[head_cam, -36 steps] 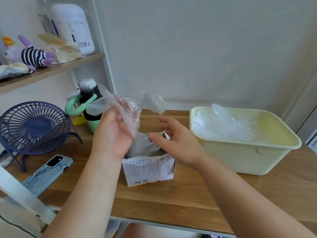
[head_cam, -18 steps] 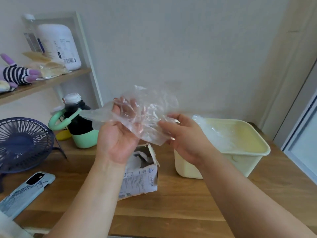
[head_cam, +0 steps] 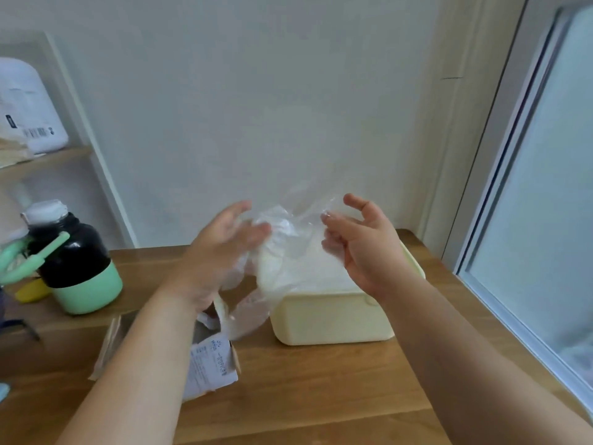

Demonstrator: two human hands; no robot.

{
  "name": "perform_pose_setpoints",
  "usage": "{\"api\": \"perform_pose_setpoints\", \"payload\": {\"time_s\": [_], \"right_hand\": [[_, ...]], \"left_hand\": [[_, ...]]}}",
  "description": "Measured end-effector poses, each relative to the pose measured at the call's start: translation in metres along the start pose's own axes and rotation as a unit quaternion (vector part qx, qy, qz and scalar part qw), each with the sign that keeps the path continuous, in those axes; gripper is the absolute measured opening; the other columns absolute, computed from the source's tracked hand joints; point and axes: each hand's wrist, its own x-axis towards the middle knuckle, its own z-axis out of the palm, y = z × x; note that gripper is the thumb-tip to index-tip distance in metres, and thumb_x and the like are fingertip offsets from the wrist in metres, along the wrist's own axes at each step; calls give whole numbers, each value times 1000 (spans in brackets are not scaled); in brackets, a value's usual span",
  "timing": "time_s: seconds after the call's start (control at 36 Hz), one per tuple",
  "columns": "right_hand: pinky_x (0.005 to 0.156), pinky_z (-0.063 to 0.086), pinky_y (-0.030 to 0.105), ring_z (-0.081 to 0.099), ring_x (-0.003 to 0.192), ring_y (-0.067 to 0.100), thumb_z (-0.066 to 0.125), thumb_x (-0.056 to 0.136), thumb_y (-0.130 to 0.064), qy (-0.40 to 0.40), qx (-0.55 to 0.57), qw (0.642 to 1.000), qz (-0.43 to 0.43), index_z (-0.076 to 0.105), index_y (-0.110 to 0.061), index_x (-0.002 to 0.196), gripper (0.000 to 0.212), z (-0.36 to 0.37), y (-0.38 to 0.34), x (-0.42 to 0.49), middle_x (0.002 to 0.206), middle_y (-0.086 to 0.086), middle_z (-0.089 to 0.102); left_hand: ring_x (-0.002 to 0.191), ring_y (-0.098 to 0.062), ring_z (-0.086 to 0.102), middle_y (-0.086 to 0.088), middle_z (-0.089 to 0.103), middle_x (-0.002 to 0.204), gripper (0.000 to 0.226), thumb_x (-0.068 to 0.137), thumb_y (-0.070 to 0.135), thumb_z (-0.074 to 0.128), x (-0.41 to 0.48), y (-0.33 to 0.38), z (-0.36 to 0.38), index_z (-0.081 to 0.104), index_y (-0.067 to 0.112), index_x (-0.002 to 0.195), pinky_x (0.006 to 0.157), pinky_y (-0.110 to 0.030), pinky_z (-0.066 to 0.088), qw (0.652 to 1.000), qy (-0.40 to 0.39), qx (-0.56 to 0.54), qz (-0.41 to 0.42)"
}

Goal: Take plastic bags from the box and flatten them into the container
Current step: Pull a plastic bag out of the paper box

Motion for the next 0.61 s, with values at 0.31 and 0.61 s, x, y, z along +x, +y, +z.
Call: {"api": "perform_pose_setpoints", "payload": {"time_s": [0.31,0.61], "right_hand": [[72,59,31,58,57,4,58,93,-13,82,-170,980,-60,45,-26,119,31,-9,8,3,79,-1,57],[40,40,17,49,44,9,55,95,-16,131,-255,954,-88,41,-25,130,39,-36,1,19,67,-3,52]], "left_hand": [[66,-9,60,4,64,70,14,91,20,64,21,-11,38,68,10,82,60,-20,50,985,144,-96,7],[114,-15,54,0,50,134,55,93,42,57,39,-14,20,41,18,140,93,-31,43,925,379,-3,33]]}}
